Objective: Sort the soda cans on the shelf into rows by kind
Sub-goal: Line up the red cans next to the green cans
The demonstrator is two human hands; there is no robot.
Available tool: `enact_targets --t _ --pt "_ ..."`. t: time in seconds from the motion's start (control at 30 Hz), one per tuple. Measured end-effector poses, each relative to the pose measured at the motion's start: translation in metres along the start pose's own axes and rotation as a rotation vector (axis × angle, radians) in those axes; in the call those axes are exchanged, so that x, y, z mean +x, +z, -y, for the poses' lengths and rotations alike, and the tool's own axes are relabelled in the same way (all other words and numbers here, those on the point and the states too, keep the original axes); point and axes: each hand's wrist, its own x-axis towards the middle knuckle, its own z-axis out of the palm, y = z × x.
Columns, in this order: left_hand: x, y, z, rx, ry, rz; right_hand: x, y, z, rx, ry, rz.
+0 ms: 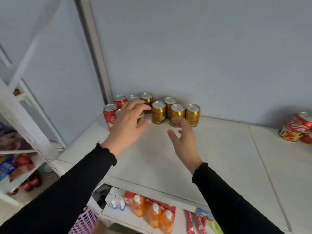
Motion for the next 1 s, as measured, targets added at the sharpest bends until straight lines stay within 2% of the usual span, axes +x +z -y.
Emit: enact_targets --t 0.1,0.2,0.33,0.47,0.57,0.77,0.9,1.0 --pt "-0.007 -0.026 0.046 -0.046 -0.106 -0.047 -0.001 0.045 0.015 0.018 0.074 0.132" --pt "-0.008 -0.038 0.087 -0.067 -0.263 -0.027 0.007 0.081 0.021 0.04 0.163 0.273" --pt "-0.002 -0.034 0.13 -0.059 -0.394 0.114 0.023 0.115 0.023 0.126 0.245 0.377" --pt "0.004 -0.024 0.145 -0.113 -0.414 0.252 0.036 0.139 0.027 0.285 0.202 0.429" --pt "0.01 -0.013 0.152 -0.127 -0.401 0.298 0.043 0.155 0.027 0.318 0.178 0.389" --pt "0.017 -0.005 0.161 -0.213 -0.364 0.233 0.042 0.157 0.02 0.34 0.227 0.312" --pt "0.019 0.001 0.15 -0.21 -0.318 0.233 0.036 0.122 0.012 0.342 0.306 0.201" --pt "0.03 0.012 0.117 -0.295 -0.245 0.262 0.032 0.08 0.011 0.355 0.324 0.047"
